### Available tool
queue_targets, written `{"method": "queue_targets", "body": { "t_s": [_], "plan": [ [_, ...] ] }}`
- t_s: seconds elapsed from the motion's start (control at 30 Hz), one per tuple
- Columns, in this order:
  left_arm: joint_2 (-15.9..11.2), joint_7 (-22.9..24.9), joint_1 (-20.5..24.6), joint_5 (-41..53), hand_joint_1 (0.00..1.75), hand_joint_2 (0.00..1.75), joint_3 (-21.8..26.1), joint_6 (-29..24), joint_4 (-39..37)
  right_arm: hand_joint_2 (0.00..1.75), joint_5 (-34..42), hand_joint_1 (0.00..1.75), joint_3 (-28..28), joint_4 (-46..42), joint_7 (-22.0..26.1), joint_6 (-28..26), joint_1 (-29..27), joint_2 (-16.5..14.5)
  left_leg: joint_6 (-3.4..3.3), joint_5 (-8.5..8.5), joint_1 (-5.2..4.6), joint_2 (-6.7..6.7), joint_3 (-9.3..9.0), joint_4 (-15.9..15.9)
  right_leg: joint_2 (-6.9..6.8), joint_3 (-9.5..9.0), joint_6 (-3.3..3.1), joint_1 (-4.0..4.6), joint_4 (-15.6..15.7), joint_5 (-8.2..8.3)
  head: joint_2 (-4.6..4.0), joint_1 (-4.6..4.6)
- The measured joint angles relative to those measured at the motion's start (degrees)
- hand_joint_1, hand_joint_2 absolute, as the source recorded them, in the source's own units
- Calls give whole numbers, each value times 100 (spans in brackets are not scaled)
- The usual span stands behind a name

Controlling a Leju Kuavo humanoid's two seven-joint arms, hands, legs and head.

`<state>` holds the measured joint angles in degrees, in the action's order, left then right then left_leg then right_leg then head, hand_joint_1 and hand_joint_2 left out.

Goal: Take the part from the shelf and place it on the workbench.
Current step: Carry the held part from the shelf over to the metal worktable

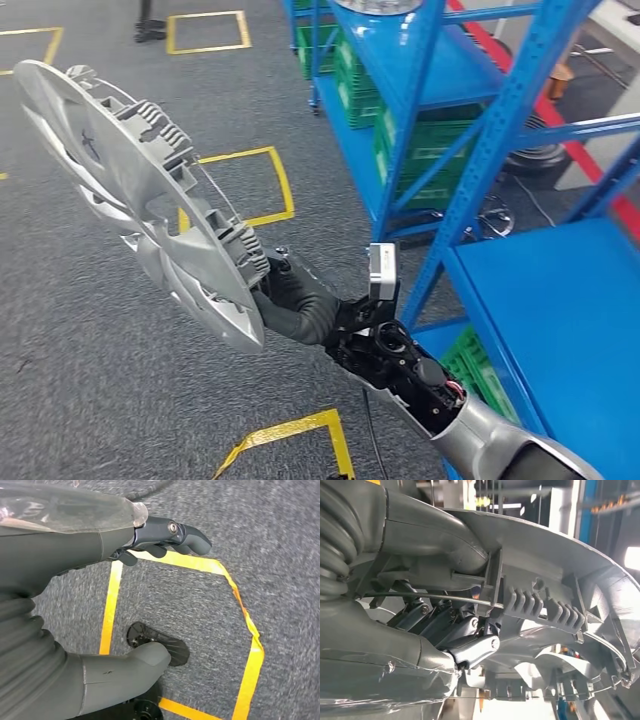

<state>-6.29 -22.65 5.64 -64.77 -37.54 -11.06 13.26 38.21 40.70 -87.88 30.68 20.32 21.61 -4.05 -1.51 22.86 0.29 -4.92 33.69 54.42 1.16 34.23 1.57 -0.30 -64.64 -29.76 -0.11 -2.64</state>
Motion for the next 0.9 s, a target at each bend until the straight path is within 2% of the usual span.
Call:
{"method": "queue_targets", "body": {
  "t_s": [0.03, 0.07, 0.1, 0.13, 0.17, 0.2, 0.23, 0.27, 0.3, 0.33, 0.37, 0.4, 0.43, 0.47, 0.5, 0.57, 0.6, 0.63, 0.7, 0.77, 0.83, 0.87, 0.9],
  "plan": [
    [11, -2, 3, 2, 0, 175, -2, 1, 0, 175, 0, 175, -1, -12, -1, -1, -1, 1, 7, -3, -7, -82, -1, 5, 152, -176, -50, -1, 425, 205, 0, 0],
    [21, -3, 8, 3, 0, 175, -3, 3, 0, 175, 0, 175, -2, -27, 0, -1, 0, 2, 21, -8, -1, -158, 7, 9, 283, -309, -83, 0, 752, 337, 0, 2],
    [32, -4, 10, 3, 0, 175, -4, 4, -1, 175, 0, 175, -4, -43, 3, -1, 0, 2, 47, -16, 14, -226, 22, 8, 377, -382, -109, 6, 937, 390, 0, 5],
    [38, -5, 7, 3, 0, 175, -5, 6, -1, 175, 0, 175, -5, -55, 3, -1, 0, 3, 84, -30, 32, -297, 39, 0, 387, -407, -125, 15, 996, 378, 0, 5],
    [37, -6, -2, 3, 0, 175, -6, 7, -1, 175, 0, 175, -5, -67, 0, -3, 2, 3, 125, -45, 44, -371, 50, -18, 324, -424, -134, 17, 1033, 389, 0, -8],
    [34, -6, -17, 3, 0, 175, -7, 7, -2, 175, 0, 175, -5, -77, -3, -5, 3, 3, 154, -45, 47, -354, 61, -14, 248, -450, -152, 8, 1075, 408, 0, -13],
    [34, -7, -25, 7, 0, 175, -8, 7, -2, 175, 0, 175, -4, -85, -5, -8, 4, 3, 178, 0, 36, -228, 100, 54, 171, -480, -173, -8, 1125, 431, 0, 8],
    [35, -7, -22, 10, 0, 175, -8, 7, -2, 175, 0, 175, -5, -93, -4, -10, 5, 3, 197, 102, 23, -42, 189, 224, 89, -506, -190, -25, 1172, 454, 0, 44],
    [38, -6, -13, 13, 0, 175, -9, 10, -2, 175, 0, 175, -7, -100, 1, -11, 2, 3, 214, 271, 28, 183, 350, 545, 2, -521, -199, -28, 1200, 466, 0, 87],
    [42, -4, 2, 18, 0, 175, -9, 15, -2, 175, 0, 175, -8, -106, 5, -11, -4, 3, 246, 460, 35, 342, 558, 947, -83, -524, -209, -25, 1207, 464, 0, 126],
    [43, -1, 11, 18, 0, 175, -9, 22, -2, 175, 0, 175, -9, -110, 8, -14, -14, 4, 278, 609, 53, 411, 759, 1333, -174, -522, -210, -22, 1205, 457, 0, 149],
    [45, 2, 15, 20, 0, 175, -10, 31, -2, 175, 0, 175, -9, -110, 9, -16, -29, 8, 307, 678, 75, 441, 896, 1596, -264, -522, -207, -21, 1202, 448, 0, 165],
    [45, 6, 15, 20, 0, 175, -10, 37, -2, 175, 0, 175, -9, -110, 8, -17, -42, 11, 329, 631, 96, 459, 913, 1619, -349, -522, -199, -23, 1198, 436, 0, 178],
    [44, 10, 12, 20, 0, 175, -11, 40, -2, 175, 0, 175, -9, -110, 6, -19, -51, 15, 345, 483, 114, 493, 794, 1387, -428, -524, -184, -26, 1187, 420, 0, 189],
    [41, 15, 11, 19, 0, 175, -11, 43, -2, 175, 2, 175, -9, -110, 4, -18, -55, 18, 356, 286, 127, 574, 574, 978, -502, -527, -160, -30, 1166, 397, 0, 198],
    [43, 22, 20, 17, 0, 175, -11, 50, -1, 175, 8, 175, -10, -110, 3, -13, -53, 19, 326, 27, 107, 784, 182, 240, -625, -525, -90, -6, 1111, 331, 0, 209],
    [45, 24, 25, 16, 0, 175, -12, 53, -1, 175, 11, 175, -11, -110, 3, -10, -50, 19, 291, -6, 92, 837, 97, 74, -675, -531, -55, 13, 1092, 300, 0, 198],
    [49, 26, 26, 16, 0, 175, -13, 56, -1, 175, 12, 175, -13, -110, 3, -8, -48, 19, 247, 13, 75, 821, 93, 45, -722, -542, -25, 29, 1085, 276, 0, 179],
    [46, 30, 13, 14, 0, 175, -14, 57, -2, 175, 12, 175, -14, -111, 2, -4, -45, 19, 165, 19, 77, 674, 102, 47, -780, -583, 37, 11, 1077, 228, 0, 138],
    [46, 36, 4, 12, 0, 175, -14, 57, -2, 175, 11, 175, -15, -115, 2, 0, -45, 19, 97, 13, 88, 546, 88, 32, -559, -515, 92, -27, 839, 37, 0, 109],
    [46, 41, 9, 12, 0, 175, -14, 57, -2, 175, 11, 175, -19, -117, 3, 1, -50, 23, 51, 9, 86, 425, 80, 25, -247, -178, 107, -33, 94, -358, 0, 47],
    [46, 42, 13, 13, 0, 175, -14, 57, -2, 175, 11, 175, -21, -116, 3, 3, -56, 27, 37, 9, 76, 354, 80, 26, -181, 44, 103, -28, -353, -536, 0, 17],
    [45, 42, 14, 14, 0, 175, -14, 57, -2, 175, 11, 175, -22, -114, 1, 7, -62, 32, 29, 10, 64, 273, 78, 27, -153, 221, 94, -24, -688, -628, 0, -5]
  ]
}}
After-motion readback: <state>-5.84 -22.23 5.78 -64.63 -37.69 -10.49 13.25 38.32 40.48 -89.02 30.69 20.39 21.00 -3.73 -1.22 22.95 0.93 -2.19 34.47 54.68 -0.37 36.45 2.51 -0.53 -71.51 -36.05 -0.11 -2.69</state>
